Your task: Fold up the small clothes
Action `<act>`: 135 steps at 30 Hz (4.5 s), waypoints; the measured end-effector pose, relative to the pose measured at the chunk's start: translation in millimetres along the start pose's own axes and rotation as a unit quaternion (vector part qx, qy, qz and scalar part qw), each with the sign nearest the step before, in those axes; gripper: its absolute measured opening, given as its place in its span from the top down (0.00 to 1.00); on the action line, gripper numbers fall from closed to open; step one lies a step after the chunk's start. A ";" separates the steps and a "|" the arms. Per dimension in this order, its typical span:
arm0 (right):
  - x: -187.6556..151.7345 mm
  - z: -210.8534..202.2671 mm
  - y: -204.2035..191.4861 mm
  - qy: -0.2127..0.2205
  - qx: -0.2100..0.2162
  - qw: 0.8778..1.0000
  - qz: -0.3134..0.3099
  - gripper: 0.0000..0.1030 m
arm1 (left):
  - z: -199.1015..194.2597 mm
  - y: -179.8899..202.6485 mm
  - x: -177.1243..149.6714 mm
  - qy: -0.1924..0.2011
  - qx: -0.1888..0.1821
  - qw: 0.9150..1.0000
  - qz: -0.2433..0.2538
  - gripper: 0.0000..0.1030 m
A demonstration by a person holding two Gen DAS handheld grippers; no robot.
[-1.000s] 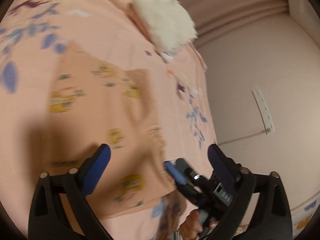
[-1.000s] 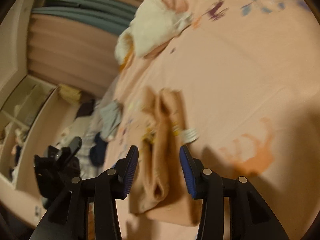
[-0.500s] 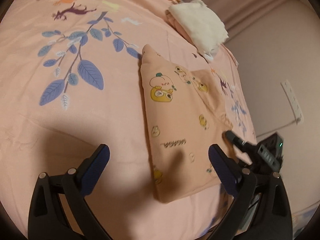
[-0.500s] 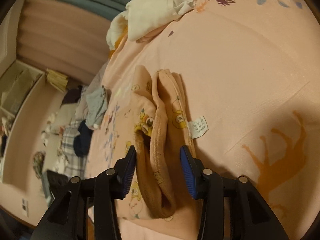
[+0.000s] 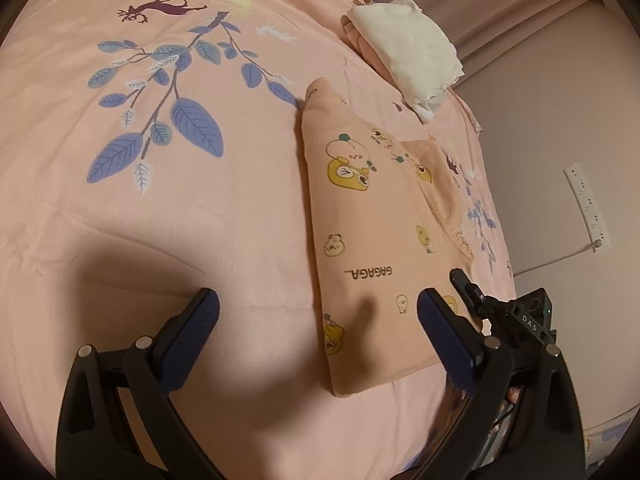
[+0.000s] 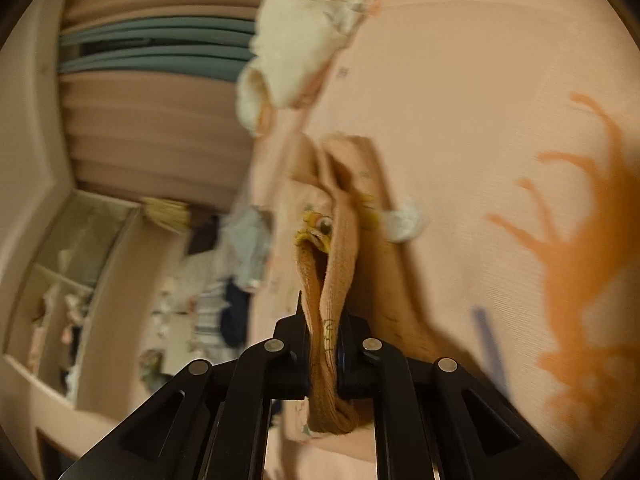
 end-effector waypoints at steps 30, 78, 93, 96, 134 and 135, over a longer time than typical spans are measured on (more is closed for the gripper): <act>-24.6 -28.3 4.2 -0.020 -0.184 0.980 -0.076 0.91 | 16.3 14.7 -6.3 -0.010 0.023 0.999 0.026 0.03; 40.3 -11.8 -11.6 -0.050 -0.191 0.976 -0.091 0.08 | 61.0 45.6 30.0 -0.063 -0.115 0.991 0.039 0.01; 36.8 46.6 -30.5 -0.148 -0.094 0.982 -0.070 0.15 | 66.2 39.4 48.9 -0.111 -0.166 0.980 0.019 0.04; 30.4 59.1 -33.5 -0.172 -0.100 0.976 -0.094 0.32 | 68.8 41.6 47.6 -0.100 -0.137 0.985 0.039 0.11; 32.3 49.2 -19.2 -0.134 -0.150 0.976 -0.081 0.73 | 77.0 29.8 47.2 -0.065 -0.042 0.993 0.094 0.71; 32.1 49.2 -19.7 -0.134 -0.151 0.976 -0.081 0.73 | 77.1 29.7 47.5 -0.065 -0.041 0.993 0.094 0.71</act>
Point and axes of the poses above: each gripper's, at about its wrist camera, not at the fingertips, and z roughly the way its jaws point, y to its right, x to its top, the point moved 5 cm from there along z, roughly the way its jaws point, and after that the axes turned 11 degrees about -y, right-handed, at the moved point
